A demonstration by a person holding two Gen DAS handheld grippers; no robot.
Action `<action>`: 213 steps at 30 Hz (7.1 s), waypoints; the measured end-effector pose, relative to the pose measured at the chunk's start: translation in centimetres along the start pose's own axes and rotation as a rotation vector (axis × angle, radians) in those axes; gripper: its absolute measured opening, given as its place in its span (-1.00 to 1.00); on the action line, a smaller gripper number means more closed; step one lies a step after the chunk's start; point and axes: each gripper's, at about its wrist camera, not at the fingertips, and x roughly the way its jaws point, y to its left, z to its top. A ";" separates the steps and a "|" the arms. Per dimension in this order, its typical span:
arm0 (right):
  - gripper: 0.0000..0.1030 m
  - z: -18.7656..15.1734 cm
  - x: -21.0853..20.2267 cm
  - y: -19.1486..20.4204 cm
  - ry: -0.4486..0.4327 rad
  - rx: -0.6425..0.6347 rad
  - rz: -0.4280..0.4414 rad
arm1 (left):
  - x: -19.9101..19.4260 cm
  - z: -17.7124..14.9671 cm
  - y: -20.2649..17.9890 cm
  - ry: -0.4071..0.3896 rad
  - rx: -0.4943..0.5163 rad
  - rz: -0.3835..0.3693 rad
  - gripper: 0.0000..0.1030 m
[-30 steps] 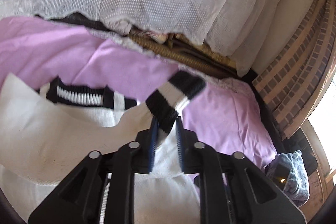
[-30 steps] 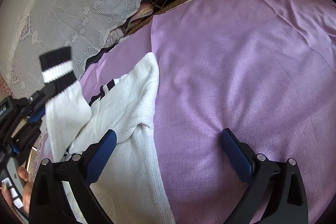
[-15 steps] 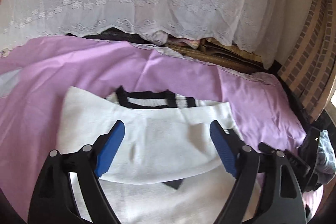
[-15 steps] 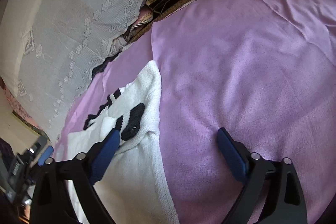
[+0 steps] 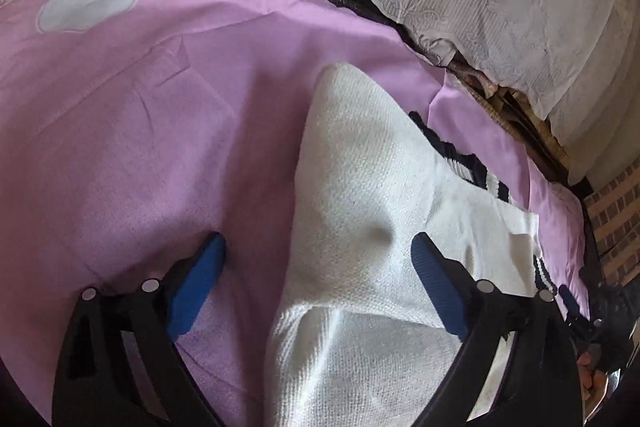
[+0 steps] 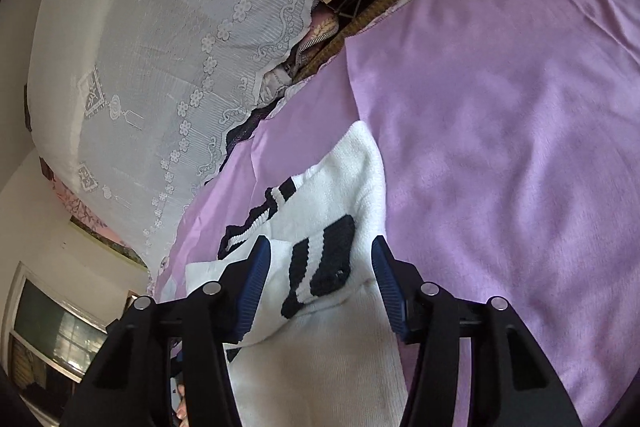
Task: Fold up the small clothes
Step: 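Lower the held cuff onto the sweater body and release, then grasp the laid cuff with the right tool, pull toward collar, release, then move both open tools down the sweater to the black-striped hem, then grasp the black-striped hem with the right tool while the left tool grasps it too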
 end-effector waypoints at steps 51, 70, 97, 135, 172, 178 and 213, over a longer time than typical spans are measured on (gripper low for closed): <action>-0.89 -0.3 7.0 3.3 0.125 -0.218 -0.125 | 1.9 4.3 -0.5 -0.023 0.025 0.126 0.91; -0.76 -2.5 8.1 5.2 0.149 -0.393 -0.182 | 2.6 1.1 -3.6 0.050 0.175 0.138 0.92; 0.61 -7.1 1.7 4.6 0.117 -0.408 -0.238 | -5.4 -6.3 -5.4 -0.036 0.305 0.219 0.91; 0.93 -16.1 -6.5 5.3 0.209 -0.567 -0.294 | -12.8 -14.8 -6.2 -0.110 0.445 0.197 0.91; 0.92 -16.7 -15.3 -0.5 0.102 -0.282 -0.035 | -16.9 -19.9 -1.4 0.095 0.274 -0.249 0.91; 0.75 -17.4 -16.2 -0.4 0.157 -0.296 0.016 | -17.3 -20.3 -0.9 0.163 0.215 -0.391 0.91; -0.23 -19.5 -16.7 -1.6 0.317 -0.266 0.035 | -15.6 -20.6 -0.5 0.272 0.080 -0.601 0.76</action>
